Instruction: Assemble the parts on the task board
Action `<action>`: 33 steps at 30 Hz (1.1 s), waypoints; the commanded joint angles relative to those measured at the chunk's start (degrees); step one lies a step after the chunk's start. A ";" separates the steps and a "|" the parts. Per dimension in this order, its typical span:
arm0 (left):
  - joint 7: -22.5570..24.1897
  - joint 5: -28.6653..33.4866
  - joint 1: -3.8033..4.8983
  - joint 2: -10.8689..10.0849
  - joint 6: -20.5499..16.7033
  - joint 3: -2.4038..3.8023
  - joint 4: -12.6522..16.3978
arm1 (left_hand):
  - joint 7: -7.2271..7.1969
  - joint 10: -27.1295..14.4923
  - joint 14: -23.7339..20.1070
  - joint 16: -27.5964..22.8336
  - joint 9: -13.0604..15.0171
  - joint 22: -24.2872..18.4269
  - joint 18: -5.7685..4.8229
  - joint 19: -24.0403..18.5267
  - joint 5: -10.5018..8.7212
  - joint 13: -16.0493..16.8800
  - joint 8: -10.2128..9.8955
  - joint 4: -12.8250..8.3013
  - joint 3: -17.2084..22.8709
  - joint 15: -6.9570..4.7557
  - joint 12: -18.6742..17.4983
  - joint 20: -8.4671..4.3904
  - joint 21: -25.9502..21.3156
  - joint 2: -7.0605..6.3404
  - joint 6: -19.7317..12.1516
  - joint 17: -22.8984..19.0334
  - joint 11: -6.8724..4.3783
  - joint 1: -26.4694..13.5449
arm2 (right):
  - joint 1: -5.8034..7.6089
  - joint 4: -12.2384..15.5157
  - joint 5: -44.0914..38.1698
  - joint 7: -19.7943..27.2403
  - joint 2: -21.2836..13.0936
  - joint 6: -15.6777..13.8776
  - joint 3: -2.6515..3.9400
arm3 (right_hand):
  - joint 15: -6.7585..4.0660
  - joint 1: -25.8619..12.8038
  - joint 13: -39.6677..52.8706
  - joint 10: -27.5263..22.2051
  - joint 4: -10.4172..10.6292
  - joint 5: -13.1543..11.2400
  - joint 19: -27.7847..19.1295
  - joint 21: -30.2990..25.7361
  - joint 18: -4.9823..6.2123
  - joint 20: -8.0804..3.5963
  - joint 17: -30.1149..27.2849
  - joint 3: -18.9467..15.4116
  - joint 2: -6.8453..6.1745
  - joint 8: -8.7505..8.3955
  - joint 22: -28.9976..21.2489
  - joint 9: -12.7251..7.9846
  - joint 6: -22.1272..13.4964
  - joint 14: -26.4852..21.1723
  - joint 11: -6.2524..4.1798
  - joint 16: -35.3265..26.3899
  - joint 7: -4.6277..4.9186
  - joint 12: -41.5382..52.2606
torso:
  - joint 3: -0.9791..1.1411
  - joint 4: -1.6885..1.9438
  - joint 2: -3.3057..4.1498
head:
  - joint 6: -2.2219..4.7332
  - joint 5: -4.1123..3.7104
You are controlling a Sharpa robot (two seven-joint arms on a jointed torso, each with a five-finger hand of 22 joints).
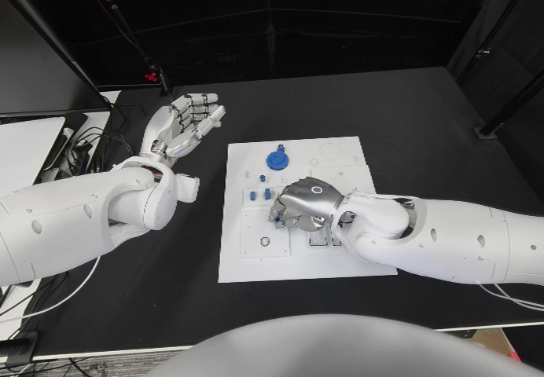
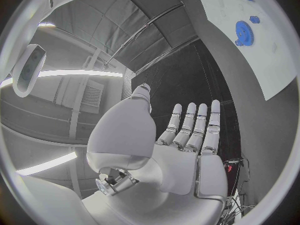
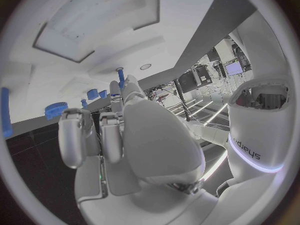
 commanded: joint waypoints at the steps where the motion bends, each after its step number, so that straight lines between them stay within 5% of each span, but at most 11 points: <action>1: 7.99 0.03 0.07 -0.02 0.43 0.05 0.08 | 8.46 -0.38 0.20 0.21 -0.05 -0.10 -0.47 0.35 0.21 -0.04 0.18 -0.13 0.21 -0.08 0.20 0.16 0.30 0.46 -0.29 -0.05 -0.10 0.06 | 0.04 0.13 -1.67 -0.19 0.04 0.53 0.03 | 0.47 0.47 0.05 -0.10 0.03 0.27 3.13 -0.18 0.92 0.21 14.11 0.25 -0.01 -0.23 12.94 -0.08 -0.02 5.75 0.04 0.24 0.44 -0.24 | 0.02 0.01 0.01 | -0.01 -0.05; 33: 7.88 0.03 0.06 -0.02 0.42 0.05 0.05 | 8.46 -0.38 0.20 0.22 -0.05 -0.10 -0.47 0.35 0.21 -0.05 0.18 -0.13 0.20 -0.08 0.21 0.16 0.30 0.47 -0.29 -0.06 -0.10 0.06 | -0.14 -0.24 -1.93 -0.57 0.36 2.92 0.03 | 0.60 0.41 0.04 -0.55 0.04 0.25 3.12 -0.21 0.92 0.31 14.09 0.41 -0.18 -0.42 12.93 -0.11 -0.11 5.75 0.18 0.23 0.55 -0.27 | 0.00 -0.01 0.02 | -0.01 -0.02</action>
